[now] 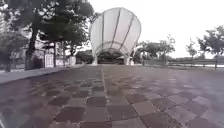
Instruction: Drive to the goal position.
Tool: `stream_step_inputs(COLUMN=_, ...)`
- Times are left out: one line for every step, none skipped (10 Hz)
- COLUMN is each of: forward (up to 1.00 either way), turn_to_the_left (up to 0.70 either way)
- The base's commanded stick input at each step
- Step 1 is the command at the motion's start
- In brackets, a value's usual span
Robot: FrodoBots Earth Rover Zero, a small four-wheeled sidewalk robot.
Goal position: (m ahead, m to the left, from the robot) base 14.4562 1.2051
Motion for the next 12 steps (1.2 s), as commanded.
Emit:
stream_step_inputs(forward=1.00, turn_to_the_left=0.00)
stream_step_inputs(forward=1.00, turn_to_the_left=0.00)
stream_step_inputs(forward=1.00, turn_to_the_left=0.00)
stream_step_inputs(forward=1.00, turn_to_the_left=0.00)
stream_step_inputs(forward=1.00, turn_to_the_left=0.00)
stream_step_inputs(forward=1.00, turn_to_the_left=0.02)
stream_step_inputs(forward=1.00, turn_to_the_left=0.12)
stream_step_inputs(forward=1.00, turn_to_the_left=0.32)
stream_step_inputs(forward=1.00, turn_to_the_left=0.25)
stream_step_inputs(forward=1.00, turn_to_the_left=0.03)
stream_step_inputs(forward=1.00, turn_to_the_left=0.00)
stream_step_inputs(forward=1.00, turn_to_the_left=0.00)
